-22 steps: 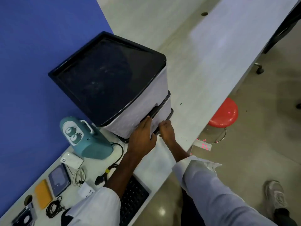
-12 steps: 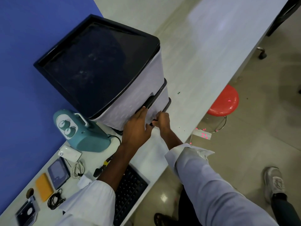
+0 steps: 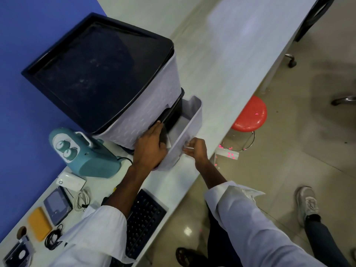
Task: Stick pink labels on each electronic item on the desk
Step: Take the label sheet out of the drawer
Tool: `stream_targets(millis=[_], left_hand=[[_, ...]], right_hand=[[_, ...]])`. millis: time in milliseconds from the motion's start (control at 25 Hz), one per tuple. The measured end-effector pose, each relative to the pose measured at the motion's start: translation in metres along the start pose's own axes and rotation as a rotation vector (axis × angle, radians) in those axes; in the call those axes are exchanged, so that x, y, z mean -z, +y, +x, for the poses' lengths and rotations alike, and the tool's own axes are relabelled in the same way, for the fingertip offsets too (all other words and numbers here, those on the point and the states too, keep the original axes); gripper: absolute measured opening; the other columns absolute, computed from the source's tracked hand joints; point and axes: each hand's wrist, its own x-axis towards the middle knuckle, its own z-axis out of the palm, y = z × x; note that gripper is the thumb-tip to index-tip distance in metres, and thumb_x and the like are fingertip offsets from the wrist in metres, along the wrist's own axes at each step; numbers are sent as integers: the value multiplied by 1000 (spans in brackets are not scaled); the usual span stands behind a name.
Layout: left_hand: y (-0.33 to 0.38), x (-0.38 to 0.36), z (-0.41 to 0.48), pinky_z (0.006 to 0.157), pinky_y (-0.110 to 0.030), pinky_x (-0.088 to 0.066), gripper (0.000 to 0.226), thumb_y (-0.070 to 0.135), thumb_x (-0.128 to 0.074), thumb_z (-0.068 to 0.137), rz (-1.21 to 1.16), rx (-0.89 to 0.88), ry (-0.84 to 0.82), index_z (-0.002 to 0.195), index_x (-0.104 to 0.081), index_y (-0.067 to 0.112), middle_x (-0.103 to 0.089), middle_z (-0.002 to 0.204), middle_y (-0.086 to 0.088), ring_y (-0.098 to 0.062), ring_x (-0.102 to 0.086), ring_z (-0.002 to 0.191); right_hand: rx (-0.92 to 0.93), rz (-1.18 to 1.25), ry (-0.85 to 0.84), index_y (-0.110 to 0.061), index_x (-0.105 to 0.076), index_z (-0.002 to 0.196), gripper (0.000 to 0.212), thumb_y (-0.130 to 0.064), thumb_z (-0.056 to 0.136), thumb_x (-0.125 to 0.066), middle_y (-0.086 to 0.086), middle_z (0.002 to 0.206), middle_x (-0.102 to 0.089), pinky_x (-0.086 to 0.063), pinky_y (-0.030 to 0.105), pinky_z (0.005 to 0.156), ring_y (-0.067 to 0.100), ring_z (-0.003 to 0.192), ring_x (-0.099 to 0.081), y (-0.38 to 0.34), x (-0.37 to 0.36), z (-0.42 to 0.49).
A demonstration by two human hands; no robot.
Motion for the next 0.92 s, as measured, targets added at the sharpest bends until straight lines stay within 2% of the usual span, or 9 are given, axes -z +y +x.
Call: stream_targets(millis=[120,200,280,360,440,520,600,760,920], left_hand=[[3,-1,-3,103,-46,-48,53,13,-61,88,-76,-33,74,140,-51,10,-55,143,-10,-32,-58,122],[4,-8,-9,94,-40,-53,40,13,-60,86,-186,-109,147,126,-63,10,-61,135,-7,-28,-64,111],[6,-21,-15,83,-37,-58,31,12,-57,87,-246,-106,86,116,-67,13,-66,122,-6,-25,-68,96],[3,-41,-13,88,-32,-55,30,14,-60,89,-264,49,-95,118,-66,13,-68,119,-7,-27,-68,99],[3,-56,1,93,-28,-47,39,22,-65,88,-326,279,-283,126,-60,13,-66,125,-6,-27,-64,113],[6,-65,22,89,-29,-45,48,30,-68,85,-357,400,-348,127,-55,12,-61,129,-9,-30,-60,117],[12,-73,44,85,-33,-45,61,35,-71,82,-268,470,-333,132,-48,7,-54,132,-17,-35,-56,119],[8,-96,67,101,-44,-44,99,33,-79,79,-195,697,-335,152,-19,4,-36,152,-20,-37,-41,137],[3,-111,65,108,-48,-38,105,34,-78,81,-142,716,-295,156,-10,4,-25,158,-20,-37,-32,144]], right_hand=[[-38,13,29,-6,-55,70,21,-3,85,-41,16,83,-66,-54,32,65,31,67,-65,0,21,-13],[-56,1,17,-5,-57,73,19,-4,84,-41,17,86,-67,-55,32,65,32,70,-66,-1,27,-17],[-53,-10,2,-5,-58,76,18,-4,83,-41,16,88,-68,-54,33,67,33,72,-67,-3,28,-19],[-44,-9,-5,-7,-58,79,17,-4,85,-42,13,85,-67,-55,34,69,32,74,-68,-4,29,-21],[-49,1,-3,-8,-57,80,19,-2,87,-41,11,83,-66,-55,33,68,32,77,-68,-2,29,-22],[-52,-5,-6,-7,-56,79,20,1,88,-40,10,82,-66,-53,31,64,33,78,-68,-1,30,-25],[-35,-18,-13,-7,-56,80,21,2,88,-39,11,83,-67,-53,31,64,37,81,-68,0,29,-26],[5,-25,-20,-10,-55,85,21,1,90,-38,13,88,-69,-52,33,65,33,75,-70,4,32,-27],[30,-32,-34,-12,-56,88,19,-3,93,-40,12,91,-70,-52,33,64,31,71,-70,5,36,-27]])
